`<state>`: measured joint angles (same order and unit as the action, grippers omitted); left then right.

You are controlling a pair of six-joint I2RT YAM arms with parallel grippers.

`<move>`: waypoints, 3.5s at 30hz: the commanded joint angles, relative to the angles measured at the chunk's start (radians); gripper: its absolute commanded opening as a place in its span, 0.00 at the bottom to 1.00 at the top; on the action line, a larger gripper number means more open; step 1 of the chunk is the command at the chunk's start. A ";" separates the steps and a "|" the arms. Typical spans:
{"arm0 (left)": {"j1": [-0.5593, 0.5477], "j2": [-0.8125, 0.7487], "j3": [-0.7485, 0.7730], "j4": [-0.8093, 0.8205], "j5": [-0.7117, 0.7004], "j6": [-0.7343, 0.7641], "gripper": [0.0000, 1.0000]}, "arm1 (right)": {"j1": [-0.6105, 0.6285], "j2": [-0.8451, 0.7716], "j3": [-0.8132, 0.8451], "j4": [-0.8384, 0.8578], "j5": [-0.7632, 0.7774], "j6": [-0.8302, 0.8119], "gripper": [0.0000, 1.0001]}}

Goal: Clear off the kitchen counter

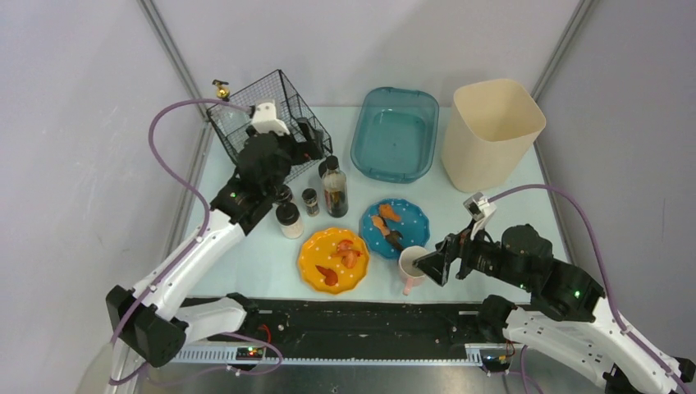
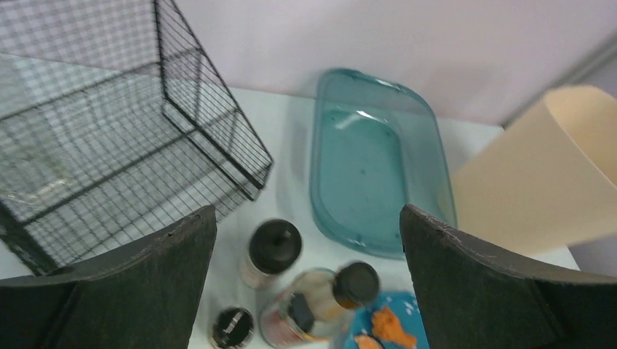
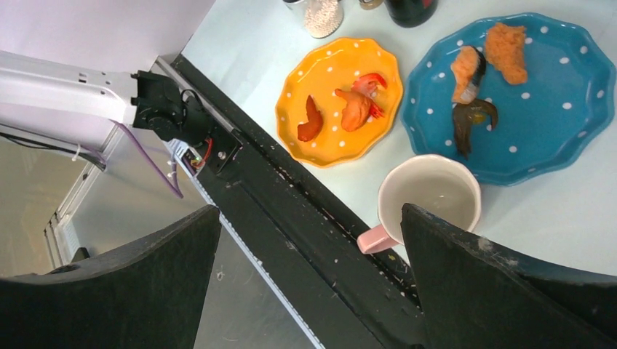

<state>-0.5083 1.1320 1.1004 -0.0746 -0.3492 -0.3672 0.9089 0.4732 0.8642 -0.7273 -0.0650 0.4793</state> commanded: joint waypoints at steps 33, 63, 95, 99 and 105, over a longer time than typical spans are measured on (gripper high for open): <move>-0.351 0.301 -0.084 0.097 -0.426 0.048 0.88 | 0.007 -0.090 -0.058 -0.072 0.016 0.081 1.00; -0.338 0.289 0.058 0.163 -0.481 0.266 0.00 | 0.006 -0.108 -0.131 -0.013 -0.006 0.096 0.99; 0.046 0.455 0.792 -0.040 -0.248 0.351 0.00 | 0.007 -0.066 -0.131 0.106 -0.055 0.041 0.99; 0.062 0.543 0.910 -0.018 -0.283 0.413 0.00 | 0.007 -0.053 -0.131 0.127 -0.072 0.025 1.00; 0.097 0.729 1.143 -0.017 -0.314 0.485 0.00 | 0.008 -0.035 -0.132 0.147 -0.093 0.016 0.99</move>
<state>-0.4335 1.8126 2.0792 -0.2253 -0.6270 0.0402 0.9108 0.4259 0.7284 -0.6430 -0.1303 0.5213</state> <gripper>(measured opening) 0.400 0.993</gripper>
